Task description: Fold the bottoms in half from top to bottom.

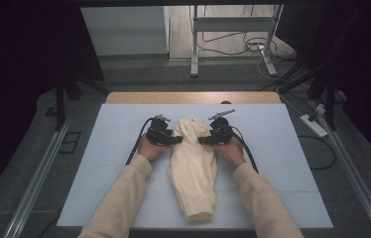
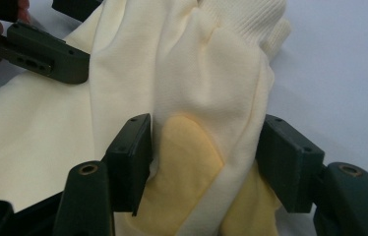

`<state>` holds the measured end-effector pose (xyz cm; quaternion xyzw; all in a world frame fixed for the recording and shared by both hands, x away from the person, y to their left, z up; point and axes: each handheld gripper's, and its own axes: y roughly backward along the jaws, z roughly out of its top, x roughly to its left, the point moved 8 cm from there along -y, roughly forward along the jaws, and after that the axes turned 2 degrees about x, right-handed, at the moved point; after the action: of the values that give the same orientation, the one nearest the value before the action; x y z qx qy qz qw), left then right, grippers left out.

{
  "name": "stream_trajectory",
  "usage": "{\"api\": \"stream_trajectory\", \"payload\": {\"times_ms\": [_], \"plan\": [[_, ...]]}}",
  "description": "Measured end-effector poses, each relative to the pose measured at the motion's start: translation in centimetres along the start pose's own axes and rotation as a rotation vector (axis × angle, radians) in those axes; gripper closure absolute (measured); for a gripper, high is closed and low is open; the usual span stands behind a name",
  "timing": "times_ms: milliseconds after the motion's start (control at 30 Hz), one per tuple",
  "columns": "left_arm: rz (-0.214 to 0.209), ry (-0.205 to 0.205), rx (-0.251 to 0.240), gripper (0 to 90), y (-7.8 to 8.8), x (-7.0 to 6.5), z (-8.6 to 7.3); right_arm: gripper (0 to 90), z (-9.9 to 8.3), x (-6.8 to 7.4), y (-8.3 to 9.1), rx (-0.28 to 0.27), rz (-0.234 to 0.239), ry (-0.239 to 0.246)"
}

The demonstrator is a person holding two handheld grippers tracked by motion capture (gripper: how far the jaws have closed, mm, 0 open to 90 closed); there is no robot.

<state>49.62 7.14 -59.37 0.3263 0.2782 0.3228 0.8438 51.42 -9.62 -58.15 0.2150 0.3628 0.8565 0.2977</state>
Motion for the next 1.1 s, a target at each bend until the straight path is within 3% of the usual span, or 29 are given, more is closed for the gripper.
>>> {"api": "stream_trajectory", "payload": {"times_ms": [333, 433, 567, 700, 1100], "plan": [[0.005, -0.005, 0.000, 37.4, -0.1, -0.1, 0.0, 41.8, 0.1, -0.3, 0.0, 0.012, 0.000, 0.008], [-0.016, -0.020, 0.005, 47.5, -0.2, -0.5, 0.0, 50.8, 0.1, -0.2, -0.1, 0.008, 0.012, 0.014], [-0.046, -0.032, 0.019, 66.9, -0.3, -1.0, -0.1, 65.6, 0.1, 0.2, -0.1, 0.004, 0.079, -0.003], [-0.070, -0.039, 0.023, 79.3, -0.2, -1.2, -0.1, 70.6, 0.0, 0.3, -0.1, 0.006, 0.099, 0.004], [-0.051, -0.097, -0.019, 82.0, 1.1, -1.7, 0.7, 71.1, 0.7, 0.9, 1.2, -0.015, 0.063, 0.074]]}}
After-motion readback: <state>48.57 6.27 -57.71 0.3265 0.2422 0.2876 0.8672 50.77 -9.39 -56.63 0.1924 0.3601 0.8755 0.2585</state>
